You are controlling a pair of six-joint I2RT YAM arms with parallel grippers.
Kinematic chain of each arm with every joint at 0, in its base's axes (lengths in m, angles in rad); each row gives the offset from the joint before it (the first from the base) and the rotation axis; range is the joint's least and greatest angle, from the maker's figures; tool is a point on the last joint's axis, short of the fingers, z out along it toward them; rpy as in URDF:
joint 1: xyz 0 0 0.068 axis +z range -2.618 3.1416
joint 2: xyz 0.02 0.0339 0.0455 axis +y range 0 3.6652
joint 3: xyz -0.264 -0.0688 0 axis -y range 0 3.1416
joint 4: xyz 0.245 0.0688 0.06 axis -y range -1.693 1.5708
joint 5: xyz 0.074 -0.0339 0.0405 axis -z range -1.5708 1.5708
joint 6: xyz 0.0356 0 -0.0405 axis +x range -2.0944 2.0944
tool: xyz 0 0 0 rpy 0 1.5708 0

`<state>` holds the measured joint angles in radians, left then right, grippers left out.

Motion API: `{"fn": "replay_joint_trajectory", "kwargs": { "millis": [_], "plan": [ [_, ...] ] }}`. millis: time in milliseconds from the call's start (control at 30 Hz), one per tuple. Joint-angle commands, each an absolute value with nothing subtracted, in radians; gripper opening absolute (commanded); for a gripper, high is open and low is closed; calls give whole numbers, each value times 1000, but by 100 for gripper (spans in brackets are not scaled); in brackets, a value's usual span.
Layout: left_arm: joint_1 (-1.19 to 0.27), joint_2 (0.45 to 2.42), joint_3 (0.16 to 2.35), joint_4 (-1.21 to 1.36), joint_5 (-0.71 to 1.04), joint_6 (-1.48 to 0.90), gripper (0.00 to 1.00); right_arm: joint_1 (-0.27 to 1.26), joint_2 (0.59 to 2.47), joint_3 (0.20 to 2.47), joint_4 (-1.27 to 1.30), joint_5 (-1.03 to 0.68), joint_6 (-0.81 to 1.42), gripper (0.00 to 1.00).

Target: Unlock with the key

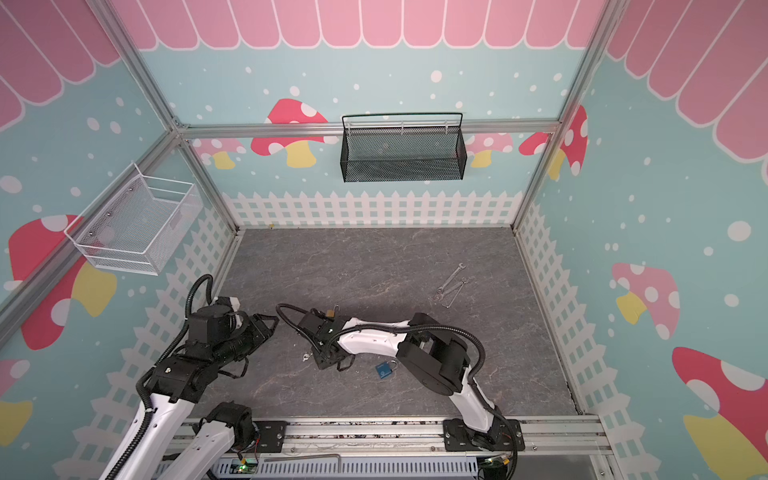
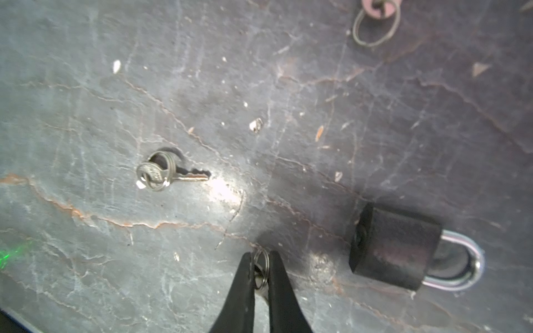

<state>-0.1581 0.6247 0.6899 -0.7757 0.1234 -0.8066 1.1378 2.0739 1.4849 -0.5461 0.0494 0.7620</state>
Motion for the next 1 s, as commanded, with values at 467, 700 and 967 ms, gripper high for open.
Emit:
{"fn": "replay_joint_trajectory", "kwargs": {
  "millis": [467,700,967],
  "plan": [
    [-152,647,721,-761,191,-825,51,1112,1907,1365,-425,18,721,0],
    [-152,645,725,-691,272,-791,51,1072,1751,1293,-358,-17,749,0],
    [-166,607,660,-388,381,-685,47,943,1561,1236,-323,-132,792,0]
  ]
}}
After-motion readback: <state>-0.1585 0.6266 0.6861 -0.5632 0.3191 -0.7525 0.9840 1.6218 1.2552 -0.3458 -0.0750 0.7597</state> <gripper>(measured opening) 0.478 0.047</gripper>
